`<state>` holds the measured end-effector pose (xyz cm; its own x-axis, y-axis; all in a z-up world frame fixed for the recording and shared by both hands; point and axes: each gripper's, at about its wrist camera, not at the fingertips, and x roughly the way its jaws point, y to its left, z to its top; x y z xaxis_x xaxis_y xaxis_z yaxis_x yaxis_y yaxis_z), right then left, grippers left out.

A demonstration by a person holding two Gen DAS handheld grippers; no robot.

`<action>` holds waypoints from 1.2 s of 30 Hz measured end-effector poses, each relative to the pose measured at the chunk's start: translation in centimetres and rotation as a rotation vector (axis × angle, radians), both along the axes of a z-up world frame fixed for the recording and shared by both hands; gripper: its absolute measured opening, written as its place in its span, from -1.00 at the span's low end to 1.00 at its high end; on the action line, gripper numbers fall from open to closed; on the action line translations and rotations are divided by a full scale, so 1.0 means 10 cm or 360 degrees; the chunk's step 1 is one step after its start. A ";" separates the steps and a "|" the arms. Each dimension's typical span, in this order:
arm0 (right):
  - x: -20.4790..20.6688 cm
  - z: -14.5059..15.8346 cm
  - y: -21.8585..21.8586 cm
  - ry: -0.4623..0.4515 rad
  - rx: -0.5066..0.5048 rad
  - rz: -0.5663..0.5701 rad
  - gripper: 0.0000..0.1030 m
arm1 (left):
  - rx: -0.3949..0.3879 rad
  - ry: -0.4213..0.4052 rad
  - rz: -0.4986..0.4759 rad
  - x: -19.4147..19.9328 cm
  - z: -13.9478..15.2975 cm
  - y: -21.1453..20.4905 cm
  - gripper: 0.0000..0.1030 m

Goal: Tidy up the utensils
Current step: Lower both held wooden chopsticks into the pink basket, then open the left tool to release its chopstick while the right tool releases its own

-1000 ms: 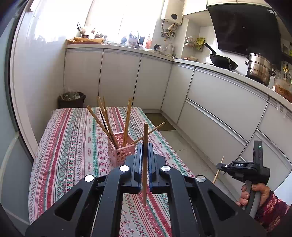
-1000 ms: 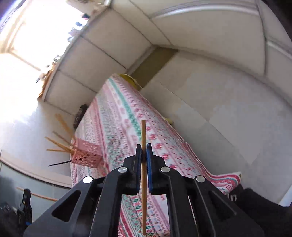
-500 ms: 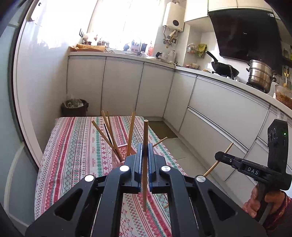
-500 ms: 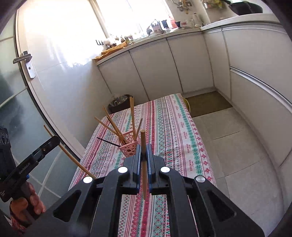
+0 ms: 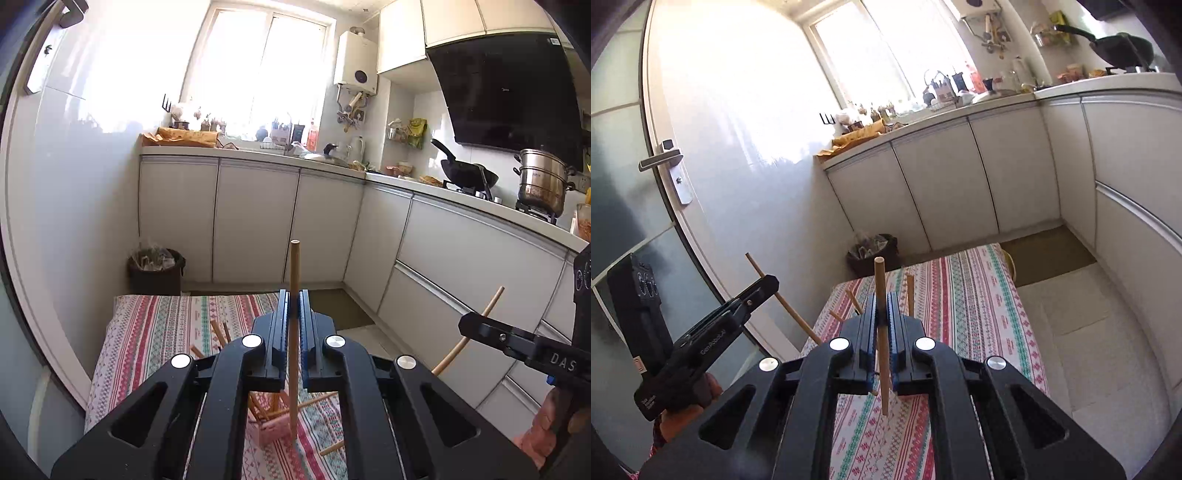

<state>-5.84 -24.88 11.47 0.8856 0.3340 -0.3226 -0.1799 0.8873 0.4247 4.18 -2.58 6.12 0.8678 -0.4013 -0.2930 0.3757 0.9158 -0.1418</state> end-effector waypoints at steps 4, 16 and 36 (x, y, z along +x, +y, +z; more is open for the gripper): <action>0.26 0.05 0.02 -0.0050 -0.0013 -0.0019 -0.89 | -0.0004 -0.0004 0.0031 0.34 -0.04 -0.04 -0.90; 0.76 -0.18 0.21 -0.0034 -0.0063 -0.0034 -0.89 | -0.0110 -0.0021 0.0205 0.35 -0.23 0.35 0.38; 1.11 -0.54 0.53 0.0076 -0.0158 -0.0065 -0.34 | -0.0110 -0.0082 0.0387 0.19 -0.09 0.72 0.53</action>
<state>5.28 -19.60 6.08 0.8807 0.2624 -0.3944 -0.1245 0.9315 0.3416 6.10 4.60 5.18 0.9544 -0.1964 -0.2248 0.1539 0.9690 -0.1934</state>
